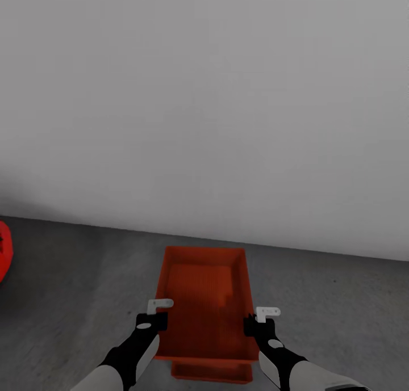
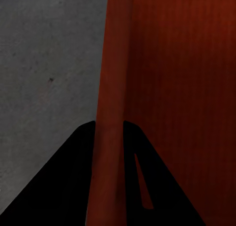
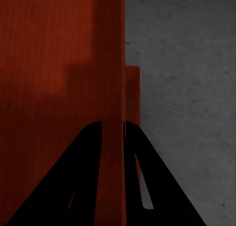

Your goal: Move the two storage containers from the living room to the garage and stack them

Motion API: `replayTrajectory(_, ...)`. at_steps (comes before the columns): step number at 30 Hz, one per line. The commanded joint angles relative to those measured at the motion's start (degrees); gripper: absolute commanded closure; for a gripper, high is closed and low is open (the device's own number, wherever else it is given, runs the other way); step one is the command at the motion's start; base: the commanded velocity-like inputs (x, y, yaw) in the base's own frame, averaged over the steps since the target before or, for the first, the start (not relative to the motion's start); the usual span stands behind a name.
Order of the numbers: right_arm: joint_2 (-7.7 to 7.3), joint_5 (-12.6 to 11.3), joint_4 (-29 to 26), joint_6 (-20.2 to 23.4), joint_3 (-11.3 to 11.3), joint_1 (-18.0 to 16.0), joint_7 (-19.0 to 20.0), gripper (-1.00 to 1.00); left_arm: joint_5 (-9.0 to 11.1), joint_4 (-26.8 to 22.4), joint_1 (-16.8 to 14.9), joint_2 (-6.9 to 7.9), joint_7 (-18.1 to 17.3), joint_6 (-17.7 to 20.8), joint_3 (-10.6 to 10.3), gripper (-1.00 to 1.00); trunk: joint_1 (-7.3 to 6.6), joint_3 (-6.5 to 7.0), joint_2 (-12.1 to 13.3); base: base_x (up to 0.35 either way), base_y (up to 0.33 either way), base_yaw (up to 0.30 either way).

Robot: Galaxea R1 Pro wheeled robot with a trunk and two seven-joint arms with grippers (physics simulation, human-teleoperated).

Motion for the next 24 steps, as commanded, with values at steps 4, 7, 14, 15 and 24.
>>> replayTrajectory(4,-0.65,-0.28,-0.13,-2.84,-2.48,-0.05,0.21,1.0,1.11,0.32,0.03,0.14,0.62,0.35,1.84,1.0,0.0,-0.06,-0.04,0.0,-0.166,0.0)
replayTrajectory(7,-0.65,-0.29,-0.13,-2.84,-2.48,-0.05,0.21,1.0,1.1,0.3,0.02,0.14,0.59,0.31,1.83,1.0,0.0,-0.06,-0.04,0.0,-0.249,0.0)
replayTrajectory(14,-0.65,-0.3,-0.13,-2.84,-2.48,-0.05,0.21,1.0,1.1,-0.11,-0.01,0.22,0.6,0.26,1.83,1.0,0.0,-0.06,-0.04,0.0,-0.093,0.0)
replayTrajectory(15,-0.65,-0.28,-0.13,-2.84,-2.48,-0.05,0.21,1.0,1.1,-0.12,-0.01,0.22,0.59,0.26,1.83,1.0,0.0,-0.06,-0.04,0.0,-0.012,0.0)
replayTrajectory(24,-0.65,-0.38,-0.13,-2.84,-2.48,-0.05,0.21,1.0,1.1,-0.21,-0.02,0.23,0.61,0.26,1.83,1.0,0.0,-0.06,-0.04,0.0,-0.002,-0.083)
